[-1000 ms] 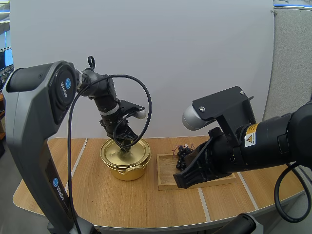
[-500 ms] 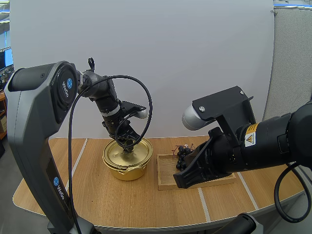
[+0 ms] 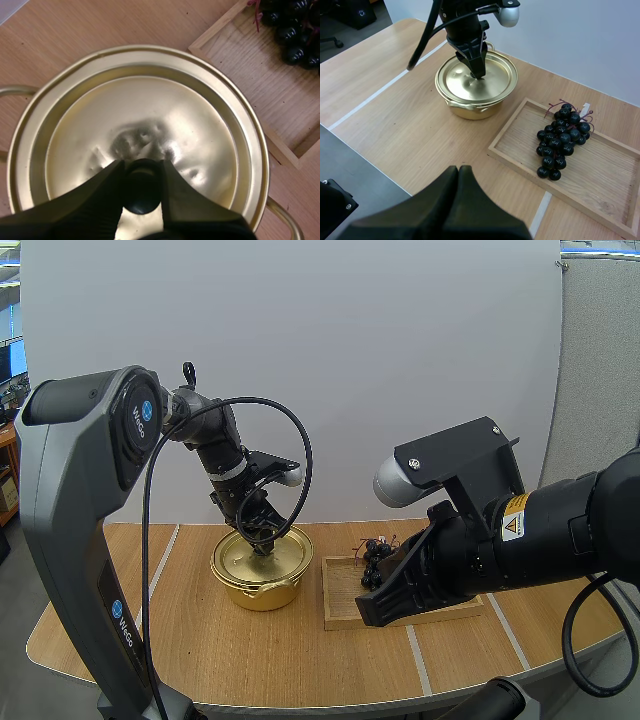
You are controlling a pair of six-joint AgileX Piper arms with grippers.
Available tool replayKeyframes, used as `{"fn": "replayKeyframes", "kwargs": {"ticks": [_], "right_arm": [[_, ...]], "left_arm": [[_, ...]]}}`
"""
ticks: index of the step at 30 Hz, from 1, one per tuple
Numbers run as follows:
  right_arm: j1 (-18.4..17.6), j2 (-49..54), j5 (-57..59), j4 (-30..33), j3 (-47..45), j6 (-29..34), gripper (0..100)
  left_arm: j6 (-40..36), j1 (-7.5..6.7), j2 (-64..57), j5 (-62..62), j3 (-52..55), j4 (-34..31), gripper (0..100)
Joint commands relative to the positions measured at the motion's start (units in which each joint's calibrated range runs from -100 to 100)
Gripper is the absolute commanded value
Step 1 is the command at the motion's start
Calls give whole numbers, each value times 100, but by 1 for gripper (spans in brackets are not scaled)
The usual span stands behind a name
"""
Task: Open the pot, put the pineapple inside, and close it
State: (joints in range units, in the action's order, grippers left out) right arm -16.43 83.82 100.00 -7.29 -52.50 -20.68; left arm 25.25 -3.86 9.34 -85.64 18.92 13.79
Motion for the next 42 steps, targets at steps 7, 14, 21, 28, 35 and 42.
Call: {"fn": "replayKeyframes", "kwargs": {"ticks": [7, 14, 21, 28, 35, 42], "right_arm": [[27, 54, 0, 32, -20, 20, 0], [27, 54, 0, 32, -20, 20, 0], [27, 54, 0, 32, -20, 20, 0], [27, 54, 0, 32, -20, 20, 0], [27, 54, 0, 32, -20, 20, 0], [27, 54, 0, 32, -20, 20, 0]], "left_arm": [[20, -19, 102, -606, 28, 6, 0], [20, -19, 102, -591, 28, 6, 8], [20, -19, 90, -629, 28, 70, 84], [20, -19, 78, -1125, -239, 143, 100], [-123, -19, -106, -1436, -987, 131, 100], [-232, -19, -928, -1436, -1568, 131, 100]]}}
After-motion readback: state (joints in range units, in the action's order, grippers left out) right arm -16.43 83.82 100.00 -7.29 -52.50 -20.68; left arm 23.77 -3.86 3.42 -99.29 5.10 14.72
